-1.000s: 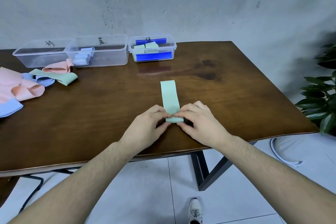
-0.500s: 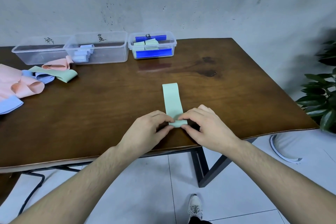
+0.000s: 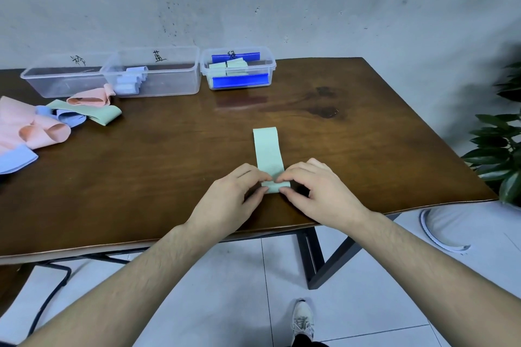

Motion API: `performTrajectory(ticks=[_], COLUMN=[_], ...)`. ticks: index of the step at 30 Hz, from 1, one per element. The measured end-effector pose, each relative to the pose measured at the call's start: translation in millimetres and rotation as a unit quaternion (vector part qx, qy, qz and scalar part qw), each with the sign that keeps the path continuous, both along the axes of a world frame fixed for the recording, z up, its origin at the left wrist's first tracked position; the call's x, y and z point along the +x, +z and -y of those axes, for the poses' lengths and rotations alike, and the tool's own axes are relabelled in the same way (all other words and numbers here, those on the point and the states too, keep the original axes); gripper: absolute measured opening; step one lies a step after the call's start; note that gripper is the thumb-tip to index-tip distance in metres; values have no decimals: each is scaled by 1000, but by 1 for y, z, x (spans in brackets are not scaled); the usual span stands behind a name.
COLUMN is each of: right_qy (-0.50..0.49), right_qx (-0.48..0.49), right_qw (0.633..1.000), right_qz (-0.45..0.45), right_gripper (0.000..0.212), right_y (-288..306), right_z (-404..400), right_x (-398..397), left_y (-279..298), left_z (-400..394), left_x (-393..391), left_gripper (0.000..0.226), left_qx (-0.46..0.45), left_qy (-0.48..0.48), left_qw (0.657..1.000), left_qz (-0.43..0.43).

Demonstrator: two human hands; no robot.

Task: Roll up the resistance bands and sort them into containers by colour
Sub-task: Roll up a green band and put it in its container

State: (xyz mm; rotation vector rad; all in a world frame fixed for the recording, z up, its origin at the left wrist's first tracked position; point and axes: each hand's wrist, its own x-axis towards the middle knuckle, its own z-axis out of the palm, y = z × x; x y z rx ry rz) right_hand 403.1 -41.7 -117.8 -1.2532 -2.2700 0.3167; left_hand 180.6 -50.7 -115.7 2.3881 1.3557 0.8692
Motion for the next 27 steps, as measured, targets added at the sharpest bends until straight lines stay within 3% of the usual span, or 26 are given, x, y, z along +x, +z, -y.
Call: performTrajectory(ticks=[11,27], right_qy=[-8,-31], right_qx=[9,21], right_qw=[1000,999], right_qz=[19,36], right_gripper=[33,30], right_y=[1,0], right_z=[-5,-16], right_x=[-3,-7], left_y=[-2,1], left_z=[-10,-25], left_x=[-3,-4], left_gripper=[23,23], left_qx=[11,-18], left_qy=[-6,-1], left_qw=[999,999], left_qz=[-38,-40])
